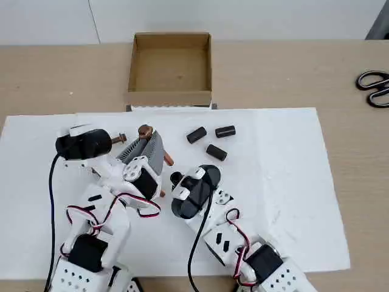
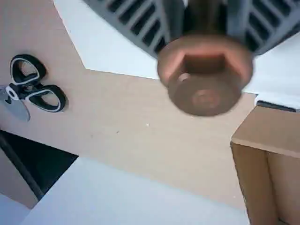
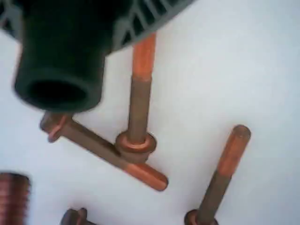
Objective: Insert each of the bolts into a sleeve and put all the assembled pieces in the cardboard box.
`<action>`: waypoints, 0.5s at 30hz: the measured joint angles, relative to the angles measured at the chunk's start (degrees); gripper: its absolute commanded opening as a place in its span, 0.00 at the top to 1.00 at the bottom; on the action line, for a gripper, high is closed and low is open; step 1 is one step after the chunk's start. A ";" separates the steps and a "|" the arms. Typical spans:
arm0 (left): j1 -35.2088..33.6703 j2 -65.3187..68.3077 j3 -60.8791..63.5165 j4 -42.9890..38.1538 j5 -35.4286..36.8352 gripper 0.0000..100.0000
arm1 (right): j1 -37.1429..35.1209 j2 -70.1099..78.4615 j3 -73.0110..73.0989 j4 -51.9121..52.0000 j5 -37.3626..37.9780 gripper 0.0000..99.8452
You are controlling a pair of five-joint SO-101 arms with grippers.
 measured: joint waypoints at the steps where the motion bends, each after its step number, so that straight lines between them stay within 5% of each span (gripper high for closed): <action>1: 0.00 0.00 0.00 0.70 0.00 1.00 | 0.00 0.00 0.00 -0.18 0.00 1.00; 15: 1.58 -0.09 -2.11 7.12 0.00 1.00 | 0.00 -0.18 0.00 -0.53 2.11 1.00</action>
